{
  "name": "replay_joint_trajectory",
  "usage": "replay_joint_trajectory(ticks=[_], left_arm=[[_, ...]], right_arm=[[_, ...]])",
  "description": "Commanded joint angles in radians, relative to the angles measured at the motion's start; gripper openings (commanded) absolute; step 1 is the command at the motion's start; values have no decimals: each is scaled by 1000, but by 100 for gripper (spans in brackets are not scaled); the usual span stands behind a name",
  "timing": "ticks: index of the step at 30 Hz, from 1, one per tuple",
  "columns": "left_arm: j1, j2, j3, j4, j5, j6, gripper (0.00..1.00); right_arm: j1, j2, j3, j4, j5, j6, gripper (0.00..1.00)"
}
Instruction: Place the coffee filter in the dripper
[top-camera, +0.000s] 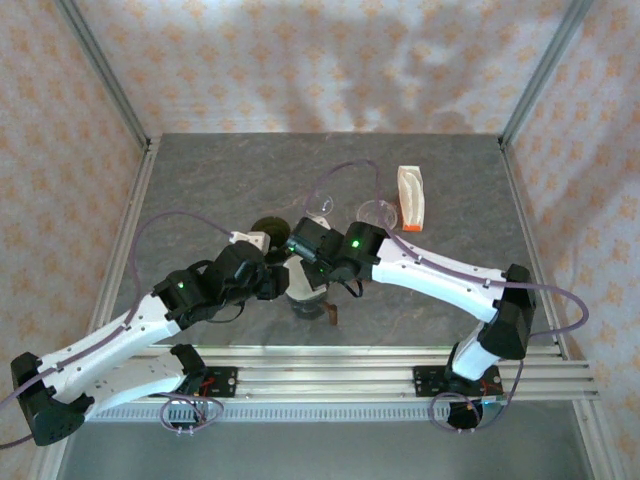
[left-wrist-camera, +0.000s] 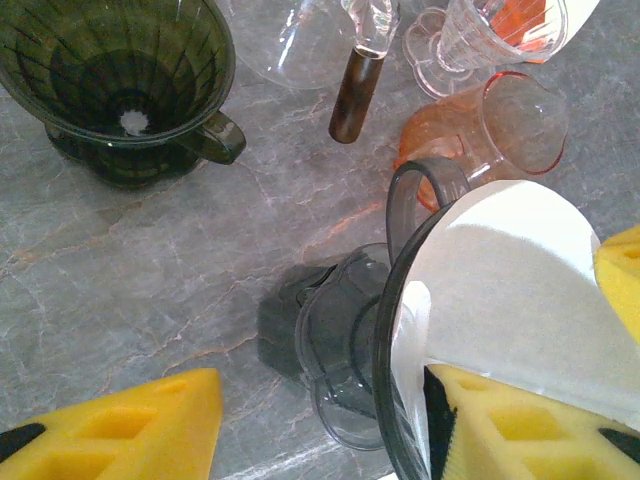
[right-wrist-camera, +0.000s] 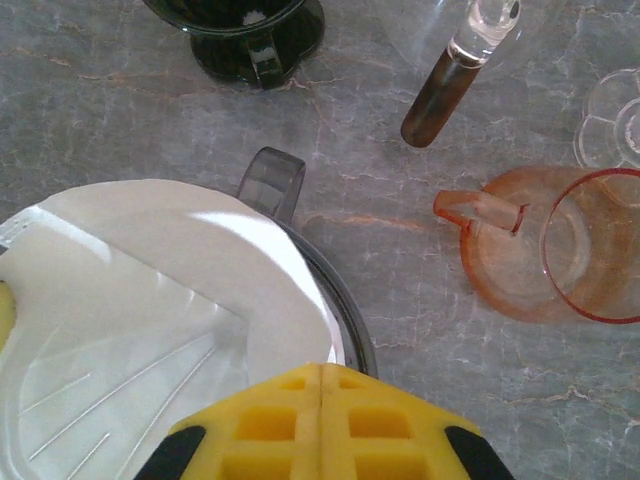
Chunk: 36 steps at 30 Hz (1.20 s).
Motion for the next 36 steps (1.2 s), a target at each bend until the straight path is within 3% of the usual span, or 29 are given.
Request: replay_joint_trajectory(ticks=[1, 3, 5, 11, 24, 36], left_arm=[[-4, -8, -9, 6, -3, -4, 56], [-4, -7, -11, 10, -1, -4, 56], [-5, -6, -13, 12, 0, -4, 56], [-4, -6, -21, 19, 2, -9, 56], [-3, -4, -39, 40, 14, -17, 57], [-5, 5, -43, 51, 17, -20, 57]], right_arm=[[4, -31, 25, -30, 69, 11, 17], [4, -47, 23, -18, 80, 15, 39], [5, -53, 22, -8, 74, 13, 53], [4, 15, 33, -8, -12, 6, 66], [-41, 117, 19, -4, -83, 4, 67], [-64, 158, -13, -3, -58, 14, 67]])
